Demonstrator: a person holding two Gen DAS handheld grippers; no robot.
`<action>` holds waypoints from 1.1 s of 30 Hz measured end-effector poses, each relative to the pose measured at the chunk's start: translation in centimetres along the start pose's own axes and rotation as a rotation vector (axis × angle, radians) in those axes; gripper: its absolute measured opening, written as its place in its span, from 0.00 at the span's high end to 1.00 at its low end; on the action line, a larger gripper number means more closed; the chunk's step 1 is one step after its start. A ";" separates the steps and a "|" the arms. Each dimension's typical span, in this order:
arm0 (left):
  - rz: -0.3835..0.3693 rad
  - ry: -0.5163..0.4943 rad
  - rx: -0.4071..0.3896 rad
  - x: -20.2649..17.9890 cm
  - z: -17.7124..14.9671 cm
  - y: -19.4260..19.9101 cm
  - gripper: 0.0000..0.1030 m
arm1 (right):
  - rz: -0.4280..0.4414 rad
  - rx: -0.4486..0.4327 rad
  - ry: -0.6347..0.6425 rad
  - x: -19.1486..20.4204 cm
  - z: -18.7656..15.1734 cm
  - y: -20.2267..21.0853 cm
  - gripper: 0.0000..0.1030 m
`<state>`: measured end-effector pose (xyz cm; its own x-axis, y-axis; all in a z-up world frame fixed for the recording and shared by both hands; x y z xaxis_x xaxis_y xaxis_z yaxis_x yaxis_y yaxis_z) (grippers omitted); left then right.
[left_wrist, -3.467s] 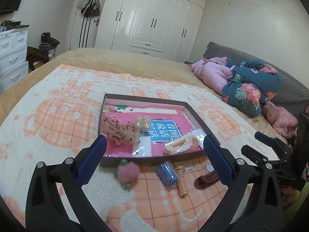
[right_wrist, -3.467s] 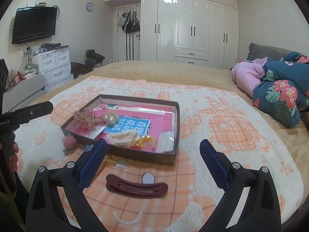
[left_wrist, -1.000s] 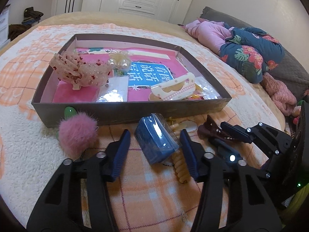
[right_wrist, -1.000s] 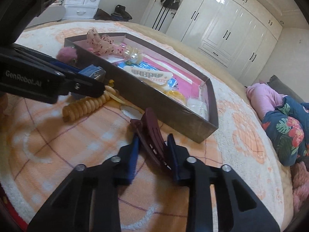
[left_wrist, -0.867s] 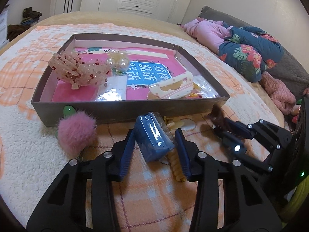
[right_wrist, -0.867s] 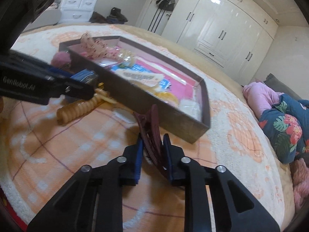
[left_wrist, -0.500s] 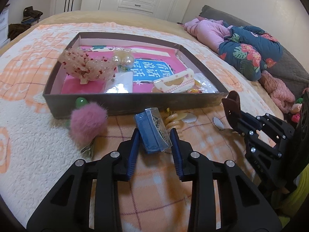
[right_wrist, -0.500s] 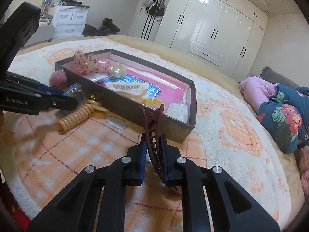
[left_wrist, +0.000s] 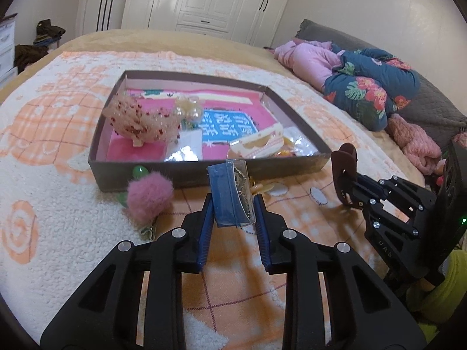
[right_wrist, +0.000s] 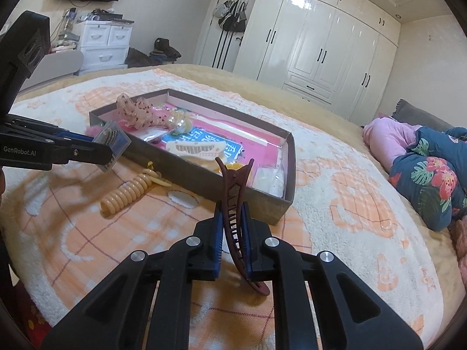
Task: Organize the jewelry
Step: 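Carry the blue box into the tray with left while right carries the maroon clip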
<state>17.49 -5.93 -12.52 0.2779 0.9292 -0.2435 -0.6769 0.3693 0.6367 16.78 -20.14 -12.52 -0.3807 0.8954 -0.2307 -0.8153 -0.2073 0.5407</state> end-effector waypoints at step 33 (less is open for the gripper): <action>0.035 0.069 -0.125 3.3 8.5 -1.2 0.81 | -0.045 -0.046 -0.017 -2.5 8.7 -6.0 0.89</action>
<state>25.02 -3.36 -7.82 0.2077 0.9388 -0.2749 -0.7661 0.3309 0.5510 26.43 -17.66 -8.15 -0.3360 0.9108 -0.2398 -0.8508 -0.1843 0.4922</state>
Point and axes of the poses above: each gripper's, at about its wrist camera, not at the fingertips, and y roughly against the way its jaws point, x to its left, z to its top, the point moved 8 cm from there along -y, roughly the way its jaws point, and after that the axes turned 3 degrees about z, right-handed, at the moved point
